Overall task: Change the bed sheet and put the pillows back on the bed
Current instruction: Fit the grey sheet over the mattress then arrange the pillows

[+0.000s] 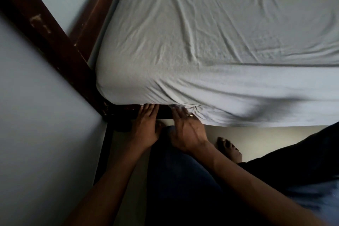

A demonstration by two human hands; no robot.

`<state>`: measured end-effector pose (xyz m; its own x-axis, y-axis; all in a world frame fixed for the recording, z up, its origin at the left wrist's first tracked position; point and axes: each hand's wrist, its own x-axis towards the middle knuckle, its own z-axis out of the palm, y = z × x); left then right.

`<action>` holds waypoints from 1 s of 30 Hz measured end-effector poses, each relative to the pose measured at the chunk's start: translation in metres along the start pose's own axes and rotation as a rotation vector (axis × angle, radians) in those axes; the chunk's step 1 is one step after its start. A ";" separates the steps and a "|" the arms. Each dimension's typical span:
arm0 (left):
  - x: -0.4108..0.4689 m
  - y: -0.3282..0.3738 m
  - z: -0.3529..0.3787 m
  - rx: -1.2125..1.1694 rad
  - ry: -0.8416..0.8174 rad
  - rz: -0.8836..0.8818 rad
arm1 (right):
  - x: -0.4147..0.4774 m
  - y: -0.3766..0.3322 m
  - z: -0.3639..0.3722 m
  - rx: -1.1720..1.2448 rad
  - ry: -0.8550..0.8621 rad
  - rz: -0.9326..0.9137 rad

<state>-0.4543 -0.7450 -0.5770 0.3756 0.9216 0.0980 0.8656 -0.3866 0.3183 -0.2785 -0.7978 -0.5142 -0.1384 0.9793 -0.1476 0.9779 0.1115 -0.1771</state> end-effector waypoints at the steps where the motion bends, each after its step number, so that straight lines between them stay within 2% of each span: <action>1: -0.002 0.003 -0.001 -0.026 0.050 -0.002 | 0.005 0.000 0.001 0.007 -0.046 -0.021; 3: -0.005 0.013 -0.006 -0.069 0.155 0.047 | 0.017 0.005 0.005 0.013 -0.074 0.054; 5: 0.000 0.023 -0.010 -0.065 0.154 0.148 | 0.028 0.005 0.005 0.015 -0.042 0.146; 9: 0.006 0.019 -0.001 0.097 -0.093 0.145 | 0.033 -0.007 0.005 0.015 -0.089 0.161; 12: 0.011 0.016 -0.002 0.098 -0.138 0.154 | 0.011 0.001 0.015 -0.050 0.068 0.017; 14: 0.010 0.015 -0.006 0.022 -0.033 0.180 | 0.003 0.007 0.028 -0.085 0.074 -0.079; 15: 0.008 0.013 -0.008 -0.020 0.089 0.167 | 0.006 0.010 0.033 -0.084 0.058 -0.079; 17: -0.002 0.007 -0.008 -0.031 0.276 0.039 | 0.020 0.016 0.034 -0.103 0.011 -0.022; 18: -0.004 0.004 -0.008 -0.005 0.281 -0.001 | 0.028 0.018 0.030 -0.146 -0.001 -0.007; 21: 0.000 -0.005 -0.001 0.145 0.030 -0.030 | 0.031 0.014 0.022 -0.131 -0.004 -0.009; 23: 0.002 -0.009 0.000 0.241 -0.094 -0.051 | 0.017 0.010 0.023 -0.081 0.056 -0.005; 27: 0.014 0.000 -0.025 0.240 -0.142 -0.083 | 0.007 0.046 0.023 -0.071 0.068 0.138; 30: 0.019 0.031 -0.049 0.198 0.002 -0.013 | 0.013 0.068 0.023 -0.099 0.079 0.170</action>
<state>-0.4367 -0.7379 -0.5195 0.3636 0.9265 0.0974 0.9186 -0.3739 0.1276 -0.2179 -0.7812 -0.5505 0.0392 0.9952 -0.0897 0.9972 -0.0446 -0.0595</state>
